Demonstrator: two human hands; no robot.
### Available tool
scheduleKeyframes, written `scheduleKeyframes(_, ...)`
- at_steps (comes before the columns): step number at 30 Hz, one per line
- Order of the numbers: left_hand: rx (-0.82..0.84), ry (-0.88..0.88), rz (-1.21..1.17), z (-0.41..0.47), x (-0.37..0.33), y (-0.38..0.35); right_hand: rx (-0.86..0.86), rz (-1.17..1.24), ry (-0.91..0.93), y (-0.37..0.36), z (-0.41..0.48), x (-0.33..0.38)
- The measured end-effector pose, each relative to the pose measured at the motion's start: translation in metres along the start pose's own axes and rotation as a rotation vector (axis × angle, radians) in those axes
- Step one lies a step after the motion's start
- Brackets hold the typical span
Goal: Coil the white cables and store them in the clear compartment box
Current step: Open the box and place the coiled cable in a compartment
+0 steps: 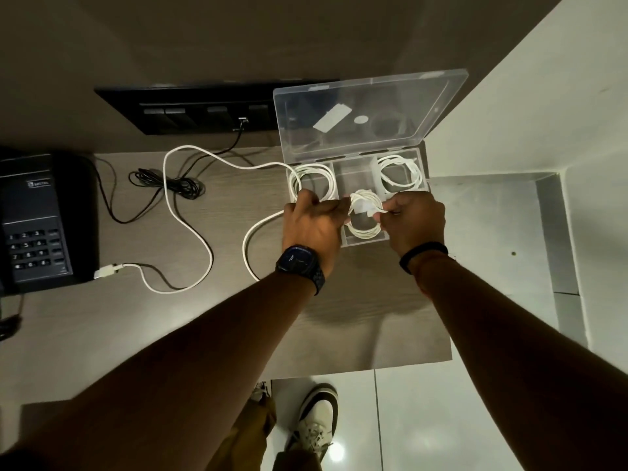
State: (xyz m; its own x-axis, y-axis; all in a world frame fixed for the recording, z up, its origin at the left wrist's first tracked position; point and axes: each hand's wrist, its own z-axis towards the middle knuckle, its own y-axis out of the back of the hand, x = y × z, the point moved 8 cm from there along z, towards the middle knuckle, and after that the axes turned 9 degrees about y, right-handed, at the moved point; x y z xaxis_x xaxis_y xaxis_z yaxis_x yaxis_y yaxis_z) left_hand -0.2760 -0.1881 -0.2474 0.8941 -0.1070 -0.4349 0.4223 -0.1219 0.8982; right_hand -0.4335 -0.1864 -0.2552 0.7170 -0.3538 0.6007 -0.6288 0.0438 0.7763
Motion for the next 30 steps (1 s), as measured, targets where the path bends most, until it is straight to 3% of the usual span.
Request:
scheduleKeyframes(6,-0.033,0.205,-0.093,0.006,0.020,-0.004,-0.037,-0.164,0.172,-0.003,-0.012,0.005)
scheduleKeyframes(10,0.080,0.262,-0.276,0.018,0.026,-0.008,-0.158,-0.274,0.314,0.006,-0.019,0.012)
scheduleKeyframes(16,0.261,0.286,-0.174,0.036,0.022,-0.014,-0.139,-0.392,0.536,0.002,-0.025,0.018)
scheduleKeyframes(20,0.311,0.185,-0.306,0.041,0.011,-0.014,-0.127,-0.471,0.565,-0.004,-0.024,0.017)
scheduleKeyframes(22,0.337,0.055,-0.313,0.040,0.002,-0.014,-0.121,-0.432,0.351,0.000,-0.014,-0.002)
scheduleKeyframes(24,0.347,-0.084,-0.192,0.037,-0.008,-0.016,-0.071,-0.424,0.236,0.000,-0.011,-0.015)
scheduleKeyframes(27,0.385,-0.273,0.108,0.029,-0.014,-0.024,-0.001,-0.484,0.304,-0.002,-0.018,-0.011)
scheduleKeyframes(30,0.408,-0.345,0.208,0.022,-0.018,-0.027,0.072,-0.494,0.293,-0.007,-0.020,-0.014)
